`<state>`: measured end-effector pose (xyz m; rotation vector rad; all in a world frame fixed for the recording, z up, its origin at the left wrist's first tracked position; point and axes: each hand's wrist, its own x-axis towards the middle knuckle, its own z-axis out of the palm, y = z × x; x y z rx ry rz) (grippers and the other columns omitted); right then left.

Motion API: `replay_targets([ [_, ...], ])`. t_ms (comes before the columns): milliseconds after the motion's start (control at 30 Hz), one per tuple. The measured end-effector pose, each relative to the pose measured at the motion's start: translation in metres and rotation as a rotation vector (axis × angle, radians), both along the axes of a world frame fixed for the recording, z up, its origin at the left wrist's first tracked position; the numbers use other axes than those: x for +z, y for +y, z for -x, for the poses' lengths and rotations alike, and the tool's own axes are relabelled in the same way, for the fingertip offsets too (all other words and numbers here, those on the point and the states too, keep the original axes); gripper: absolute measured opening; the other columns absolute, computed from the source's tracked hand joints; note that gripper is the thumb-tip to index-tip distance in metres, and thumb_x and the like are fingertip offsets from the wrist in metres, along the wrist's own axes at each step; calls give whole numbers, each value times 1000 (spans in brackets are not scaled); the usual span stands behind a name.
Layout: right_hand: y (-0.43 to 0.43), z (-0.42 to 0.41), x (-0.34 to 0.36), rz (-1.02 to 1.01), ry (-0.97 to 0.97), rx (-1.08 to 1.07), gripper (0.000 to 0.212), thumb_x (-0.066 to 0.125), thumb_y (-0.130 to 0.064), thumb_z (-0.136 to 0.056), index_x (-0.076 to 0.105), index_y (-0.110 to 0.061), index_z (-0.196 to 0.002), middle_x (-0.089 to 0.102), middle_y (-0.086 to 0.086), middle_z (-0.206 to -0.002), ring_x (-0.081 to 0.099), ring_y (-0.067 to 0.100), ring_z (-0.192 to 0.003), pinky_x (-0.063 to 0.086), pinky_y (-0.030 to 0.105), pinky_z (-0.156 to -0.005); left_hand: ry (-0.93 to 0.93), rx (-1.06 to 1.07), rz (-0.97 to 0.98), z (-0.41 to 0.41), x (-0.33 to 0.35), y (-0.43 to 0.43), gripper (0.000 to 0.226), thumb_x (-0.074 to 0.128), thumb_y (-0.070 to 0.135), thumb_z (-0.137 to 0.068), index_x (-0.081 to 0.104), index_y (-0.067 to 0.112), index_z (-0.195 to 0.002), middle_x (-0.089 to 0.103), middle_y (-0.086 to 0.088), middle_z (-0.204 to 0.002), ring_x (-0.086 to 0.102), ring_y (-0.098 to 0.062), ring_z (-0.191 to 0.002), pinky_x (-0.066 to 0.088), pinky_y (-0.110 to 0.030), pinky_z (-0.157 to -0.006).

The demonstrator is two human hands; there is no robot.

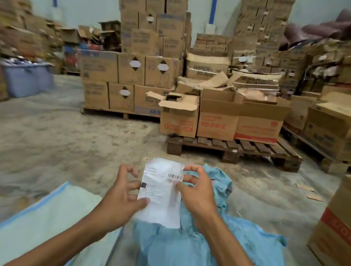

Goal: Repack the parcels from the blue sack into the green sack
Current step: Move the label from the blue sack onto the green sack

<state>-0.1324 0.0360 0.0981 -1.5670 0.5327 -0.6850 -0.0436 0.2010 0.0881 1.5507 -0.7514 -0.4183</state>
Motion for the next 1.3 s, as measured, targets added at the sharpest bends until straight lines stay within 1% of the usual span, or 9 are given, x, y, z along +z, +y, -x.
replay_targets([
  [100, 24, -27, 7, -36, -60, 70, 27, 61, 2, -89, 55, -22, -100, 73, 17, -91, 68, 24, -71, 60, 43, -61, -274, 109, -40, -13, 26, 38, 44, 56, -17, -87, 35, 23, -89, 62, 7, -84, 63, -18, -62, 52, -35, -49],
  [233, 57, -60, 28, -64, -73, 191, 27, 63, 1, -91, 51, -17, -106, 74, 18, -90, 70, 24, -69, 62, 44, -62, -353, -23, -143, -35, 65, 90, 32, 54, -12, -91, 49, 16, -78, 56, -11, -85, 69, -33, -64, 56, -39, -54],
  [367, 98, -92, 49, -51, -81, 261, 45, 64, 1, -91, 38, -28, -113, 74, 16, -91, 72, 22, -73, 60, 31, -60, -225, -80, -209, -64, 97, 137, 35, 54, -22, -85, 62, 5, -106, 65, -17, -99, 68, -41, -61, 58, -42, -59],
  [533, 159, -137, 40, 92, -100, 273, 34, 65, 3, -86, 54, -28, -95, 70, 12, -95, 58, 17, -71, 49, 28, -60, -202, -18, -338, -114, 105, 185, 66, 66, -14, -83, 53, 28, -132, 58, -10, -120, 70, -35, -68, 57, -38, -54],
  [733, 210, -180, 9, 269, 124, 344, 49, 78, 8, -72, 69, -21, -111, 72, 7, -97, 71, 26, -84, 62, 37, -77, -172, -33, -466, -185, 54, 234, 75, 70, -9, -80, 45, 28, -141, 54, -8, -123, 67, -22, -65, 53, -30, -48],
  [900, 233, -219, -45, 316, 275, 348, 66, 83, 9, -67, 62, -14, -126, 68, 8, -101, 67, 16, -71, 59, 25, -68, -200, -72, -568, -237, -6, 254, 87, 73, -10, -75, 41, 26, -147, 53, -10, -122, 66, -31, -74, 56, -37, -50],
  [1067, 241, -245, -111, 315, 379, 330, 77, 85, 8, -65, 57, -11, -134, 63, 13, -113, 71, 26, -82, 60, 34, -75, -179, -119, -723, -270, -70, 248, 97, 72, -13, -74, 33, 29, -152, 50, -9, -126, 68, -32, -77, 60, -46, -55],
  [1200, 234, -273, -156, 331, 449, 352, 78, 84, 7, -66, 53, -10, -136, 59, 13, -120, 65, 17, -78, 56, 23, -66, -173, -128, -808, -296, -125, 231, 98, 71, -13, -73, 33, 30, -152, 46, -8, -130, 66, -35, -90, 61, -51, -61],
  [1300, 226, -296, -190, 316, 498, 360, 78, 84, 5, -68, 51, -10, -137, 57, 12, -124, 66, 20, -89, 56, 21, -69, -164, -115, -849, -325, -163, 217, 97, 72, -9, -76, 29, 32, -153, 48, -7, -128, 64, -29, -83, 59, -43, -52],
])
